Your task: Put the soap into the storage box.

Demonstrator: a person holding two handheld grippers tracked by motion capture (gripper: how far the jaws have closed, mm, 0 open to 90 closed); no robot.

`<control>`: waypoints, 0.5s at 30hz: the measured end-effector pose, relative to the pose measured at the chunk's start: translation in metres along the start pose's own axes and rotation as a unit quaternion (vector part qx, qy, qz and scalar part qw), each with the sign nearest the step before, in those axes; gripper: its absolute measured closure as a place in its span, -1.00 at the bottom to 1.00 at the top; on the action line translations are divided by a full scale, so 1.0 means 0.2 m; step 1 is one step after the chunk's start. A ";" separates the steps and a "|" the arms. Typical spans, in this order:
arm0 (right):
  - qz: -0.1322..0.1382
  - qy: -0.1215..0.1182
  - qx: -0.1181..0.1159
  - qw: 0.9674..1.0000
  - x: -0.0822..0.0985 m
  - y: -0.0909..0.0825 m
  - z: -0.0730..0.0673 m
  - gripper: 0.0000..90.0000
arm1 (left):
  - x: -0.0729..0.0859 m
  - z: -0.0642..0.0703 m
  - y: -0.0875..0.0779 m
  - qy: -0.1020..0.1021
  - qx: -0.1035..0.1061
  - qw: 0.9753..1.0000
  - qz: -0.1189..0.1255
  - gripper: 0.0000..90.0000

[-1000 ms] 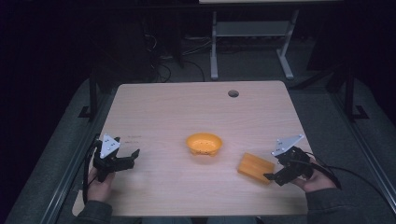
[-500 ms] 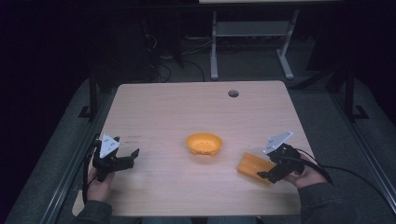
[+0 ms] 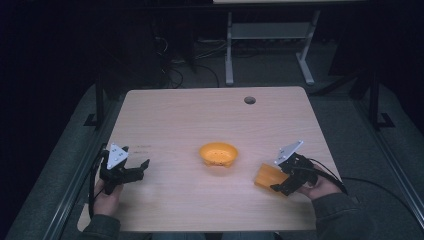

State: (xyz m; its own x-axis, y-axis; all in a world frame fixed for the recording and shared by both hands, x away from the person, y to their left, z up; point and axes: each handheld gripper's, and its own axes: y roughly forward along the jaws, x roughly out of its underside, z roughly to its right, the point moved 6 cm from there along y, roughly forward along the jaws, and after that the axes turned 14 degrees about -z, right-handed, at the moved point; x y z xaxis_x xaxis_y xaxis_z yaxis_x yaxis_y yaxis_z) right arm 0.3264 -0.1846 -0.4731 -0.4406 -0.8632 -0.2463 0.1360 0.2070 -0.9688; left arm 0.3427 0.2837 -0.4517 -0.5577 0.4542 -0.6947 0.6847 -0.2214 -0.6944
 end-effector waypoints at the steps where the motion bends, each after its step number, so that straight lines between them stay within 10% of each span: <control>1: -0.004 0.000 0.000 1.000 0.00 0.01 0.00 -0.66 | 0.00 0.00 0.00 0.000 0.000 1.000 0.000 -0.69; 15: -0.031 0.004 -0.009 0.999 0.00 0.09 0.01 -0.66 | 0.00 -0.01 0.00 -0.001 -0.001 1.000 -0.001 -0.69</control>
State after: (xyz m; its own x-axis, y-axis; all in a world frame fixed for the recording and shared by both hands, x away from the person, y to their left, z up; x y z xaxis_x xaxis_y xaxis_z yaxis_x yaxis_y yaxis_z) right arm 0.3300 -0.1813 -0.4904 -0.4547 -0.8708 -0.1868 0.0935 0.1619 -0.9824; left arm 0.3432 0.2847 -0.4515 -0.5601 0.4531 -0.6936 0.6844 -0.2187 -0.6955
